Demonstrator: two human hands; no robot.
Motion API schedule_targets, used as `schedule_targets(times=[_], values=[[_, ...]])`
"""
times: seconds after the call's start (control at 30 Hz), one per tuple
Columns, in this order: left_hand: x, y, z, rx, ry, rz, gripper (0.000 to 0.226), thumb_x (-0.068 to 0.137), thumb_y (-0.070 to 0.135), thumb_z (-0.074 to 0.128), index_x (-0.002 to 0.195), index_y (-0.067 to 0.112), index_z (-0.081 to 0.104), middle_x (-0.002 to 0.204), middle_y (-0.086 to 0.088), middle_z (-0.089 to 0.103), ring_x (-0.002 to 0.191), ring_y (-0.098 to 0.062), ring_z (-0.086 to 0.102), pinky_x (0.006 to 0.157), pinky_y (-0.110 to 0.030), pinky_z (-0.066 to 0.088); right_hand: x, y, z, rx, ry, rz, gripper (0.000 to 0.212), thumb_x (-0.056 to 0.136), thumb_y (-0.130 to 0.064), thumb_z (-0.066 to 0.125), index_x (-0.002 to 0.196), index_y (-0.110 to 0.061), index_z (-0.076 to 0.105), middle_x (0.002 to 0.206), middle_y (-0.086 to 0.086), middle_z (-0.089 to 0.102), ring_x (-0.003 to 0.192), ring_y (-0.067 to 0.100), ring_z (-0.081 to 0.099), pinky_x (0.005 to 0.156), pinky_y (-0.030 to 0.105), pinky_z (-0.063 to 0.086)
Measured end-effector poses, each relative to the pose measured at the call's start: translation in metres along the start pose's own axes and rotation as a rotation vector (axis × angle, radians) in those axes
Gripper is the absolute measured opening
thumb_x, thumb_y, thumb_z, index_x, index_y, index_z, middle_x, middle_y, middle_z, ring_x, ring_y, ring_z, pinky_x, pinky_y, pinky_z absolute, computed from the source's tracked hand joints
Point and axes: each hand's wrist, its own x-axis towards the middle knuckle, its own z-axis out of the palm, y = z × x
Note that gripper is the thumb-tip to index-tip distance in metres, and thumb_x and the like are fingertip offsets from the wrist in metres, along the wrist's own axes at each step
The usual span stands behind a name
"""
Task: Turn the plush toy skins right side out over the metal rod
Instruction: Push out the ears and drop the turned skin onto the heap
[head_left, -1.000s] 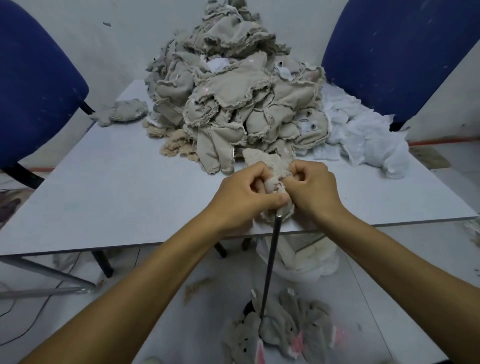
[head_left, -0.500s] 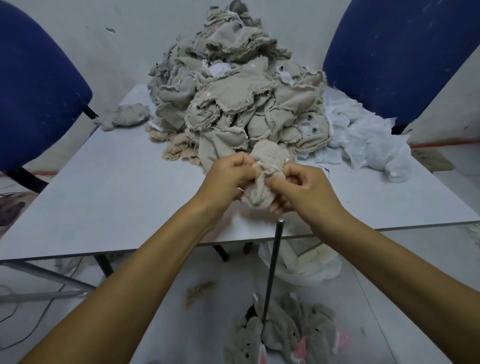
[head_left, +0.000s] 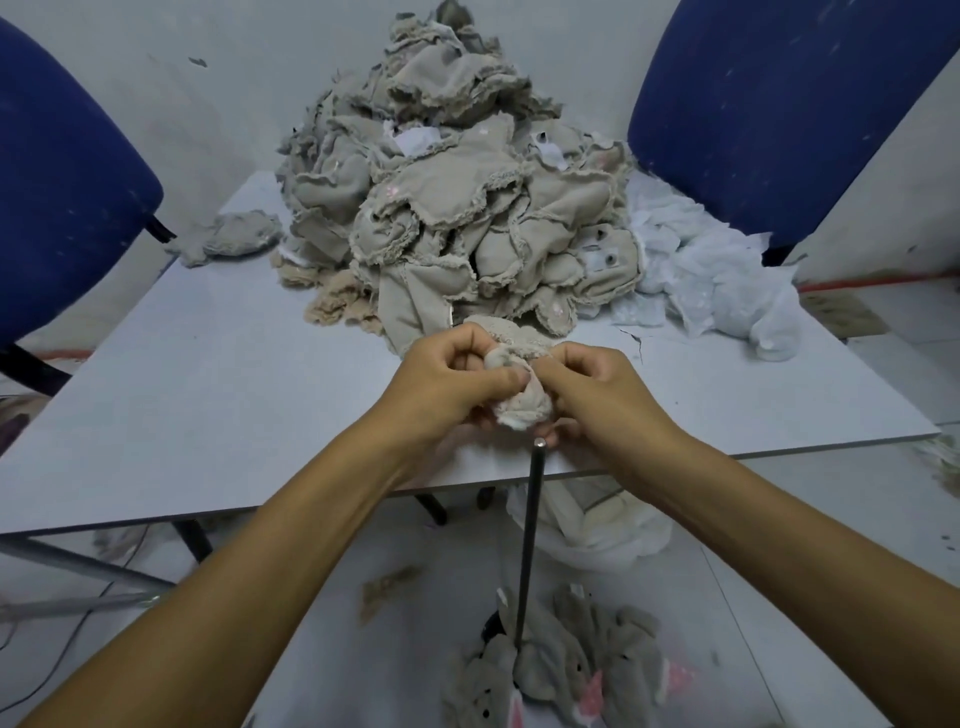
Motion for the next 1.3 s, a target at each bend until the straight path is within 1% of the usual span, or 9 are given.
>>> schedule_targets(times=[0.1, 0.23, 0.33, 0.53, 0.77, 0.9, 1.03, 1.17, 1.3], values=[[0.005, 0.003, -0.005, -0.156, 0.045, -0.015, 0.027, 0.081, 0.003, 0.07, 0.062, 0.02, 0.059, 0.057, -0.001, 0.058, 0.048, -0.011, 0.053, 0.04, -0.02, 0.039, -0.01, -0.008, 0.0, 0.051, -0.12, -0.038, 0.016, 0.093, -0.023, 0.065, 0.086, -0.01, 0.062, 0.069, 0.006, 0.065, 0.062, 0.019, 0.063, 0.056, 0.029, 0.056], [0.009, -0.003, -0.001, -0.107, 0.186, -0.045, 0.028, 0.081, 0.005, 0.068, 0.059, 0.018, 0.056, 0.055, -0.003, 0.054, 0.049, -0.016, 0.048, 0.039, -0.021, 0.037, -0.013, -0.001, 0.003, -0.294, -0.08, -0.175, 0.034, 0.078, -0.033, 0.079, 0.091, -0.01, 0.057, 0.07, 0.002, 0.062, 0.066, 0.017, 0.062, 0.07, 0.042, 0.056], [0.011, -0.01, 0.008, -0.073, 0.27, -0.112, 0.037, 0.087, 0.004, 0.063, 0.055, 0.02, 0.055, 0.054, -0.002, 0.054, 0.05, -0.018, 0.047, 0.044, -0.026, 0.037, -0.009, 0.008, 0.012, -0.461, 0.077, -0.253, 0.025, 0.08, -0.031, 0.076, 0.081, -0.016, 0.056, 0.06, -0.004, 0.065, 0.056, 0.009, 0.062, 0.058, 0.026, 0.048], [0.008, -0.006, 0.004, -0.117, 0.005, -0.022, 0.009, 0.073, 0.02, 0.067, 0.069, 0.019, 0.059, 0.06, 0.0, 0.054, 0.058, -0.016, 0.053, 0.055, -0.026, 0.043, 0.006, 0.004, -0.004, -0.453, 0.248, -0.252, 0.032, 0.082, -0.038, 0.061, 0.071, -0.008, 0.062, 0.053, 0.002, 0.066, 0.053, 0.015, 0.066, 0.059, 0.038, 0.055], [0.001, -0.017, 0.005, -0.135, 0.091, -0.141, 0.034, 0.086, 0.004, 0.067, 0.057, 0.018, 0.055, 0.05, -0.003, 0.052, 0.047, -0.016, 0.051, 0.042, -0.024, 0.04, 0.012, 0.011, 0.0, -0.193, 0.067, -0.033, 0.016, 0.08, -0.016, 0.073, 0.069, -0.015, 0.062, 0.05, 0.0, 0.057, 0.051, 0.017, 0.059, 0.074, 0.058, 0.059], [0.006, -0.017, 0.008, -0.144, 0.207, -0.159, 0.04, 0.082, 0.001, 0.066, 0.05, 0.021, 0.053, 0.049, -0.004, 0.049, 0.039, -0.015, 0.044, 0.04, -0.022, 0.035, 0.002, 0.016, 0.006, -0.177, 0.062, -0.08, 0.017, 0.086, -0.022, 0.069, 0.075, -0.012, 0.06, 0.051, -0.011, 0.052, 0.049, 0.005, 0.056, 0.063, 0.04, 0.062], [0.008, -0.018, 0.012, 0.156, 0.334, -0.022, 0.025, 0.069, 0.026, 0.071, 0.057, 0.02, 0.05, 0.05, -0.002, 0.046, 0.051, -0.021, 0.044, 0.05, -0.035, 0.038, -0.002, 0.013, 0.011, -0.045, 0.07, -0.069, 0.026, 0.093, -0.032, 0.067, 0.075, -0.014, 0.063, 0.054, -0.003, 0.052, 0.057, 0.013, 0.06, 0.052, 0.026, 0.055], [0.008, -0.016, 0.017, 0.169, 0.333, -0.018, 0.022, 0.064, 0.033, 0.067, 0.055, 0.021, 0.051, 0.048, 0.002, 0.046, 0.055, -0.022, 0.045, 0.055, -0.041, 0.038, -0.001, 0.009, 0.008, -0.093, 0.153, -0.13, 0.031, 0.089, -0.028, 0.073, 0.081, 0.0, 0.062, 0.046, -0.009, 0.048, 0.047, 0.008, 0.057, 0.062, 0.039, 0.061], [0.004, -0.012, 0.022, 0.247, 0.354, 0.083, 0.02, 0.066, 0.027, 0.068, 0.058, 0.02, 0.052, 0.05, 0.004, 0.045, 0.057, -0.02, 0.046, 0.057, -0.043, 0.043, 0.002, 0.008, 0.001, -0.155, 0.226, -0.162, 0.034, 0.084, -0.032, 0.077, 0.077, -0.001, 0.065, 0.046, -0.012, 0.046, 0.047, 0.003, 0.052, 0.054, 0.033, 0.059]])
